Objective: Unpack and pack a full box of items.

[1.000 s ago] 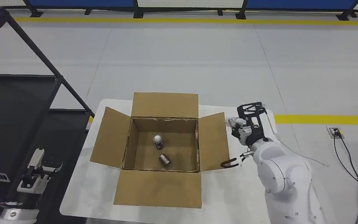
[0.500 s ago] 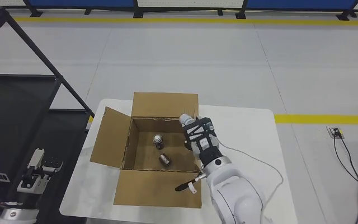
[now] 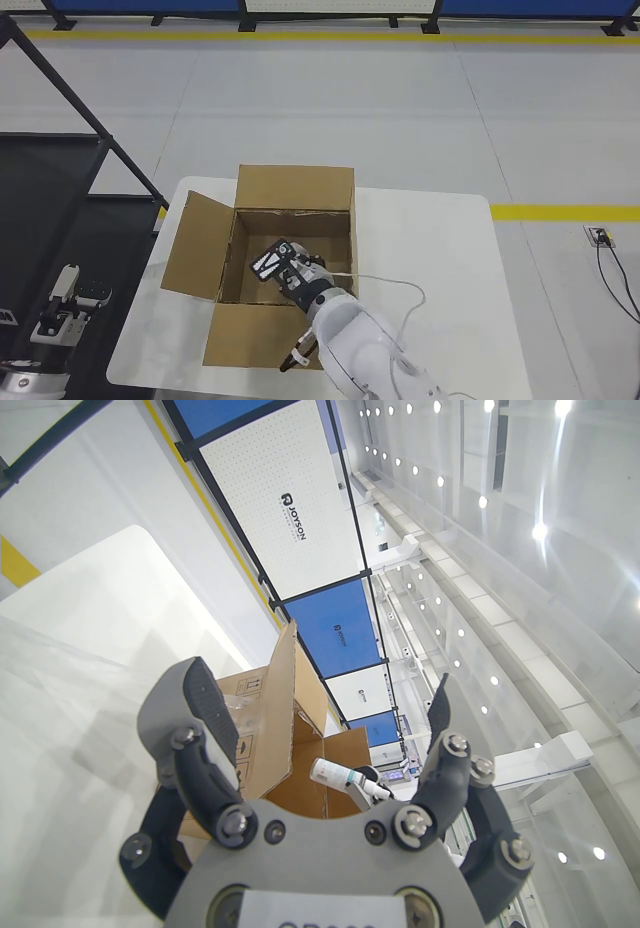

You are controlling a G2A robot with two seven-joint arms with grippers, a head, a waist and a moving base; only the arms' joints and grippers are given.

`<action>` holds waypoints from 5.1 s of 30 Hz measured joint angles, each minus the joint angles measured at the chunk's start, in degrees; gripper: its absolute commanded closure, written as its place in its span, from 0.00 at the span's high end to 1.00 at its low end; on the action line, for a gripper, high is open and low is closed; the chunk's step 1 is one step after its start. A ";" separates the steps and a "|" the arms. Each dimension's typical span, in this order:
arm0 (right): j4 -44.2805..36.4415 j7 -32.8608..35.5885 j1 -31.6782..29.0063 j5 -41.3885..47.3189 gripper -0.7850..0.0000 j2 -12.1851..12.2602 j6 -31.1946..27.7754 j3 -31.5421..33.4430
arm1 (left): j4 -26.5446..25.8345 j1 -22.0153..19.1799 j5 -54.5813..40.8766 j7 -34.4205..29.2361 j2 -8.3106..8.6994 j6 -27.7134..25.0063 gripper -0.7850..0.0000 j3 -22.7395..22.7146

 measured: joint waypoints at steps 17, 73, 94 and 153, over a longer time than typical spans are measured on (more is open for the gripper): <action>21.85 9.10 14.03 4.72 0.00 -4.83 7.30 0.56 | 0.00 0.00 0.00 0.00 0.00 0.00 1.00 0.00; -16.75 1.66 -14.24 26.85 1.00 -0.88 -16.55 34.79 | -0.96 -5.53 14.21 -5.07 1.12 2.73 1.00 7.20; 14.90 25.14 5.46 60.50 1.00 3.05 -29.69 40.74 | -4.29 -10.02 27.86 -7.25 1.80 3.29 1.00 20.56; 44.44 11.27 19.70 80.57 1.00 4.96 -34.69 22.51 | -1.96 -16.08 26.60 -13.26 3.18 5.25 1.00 29.20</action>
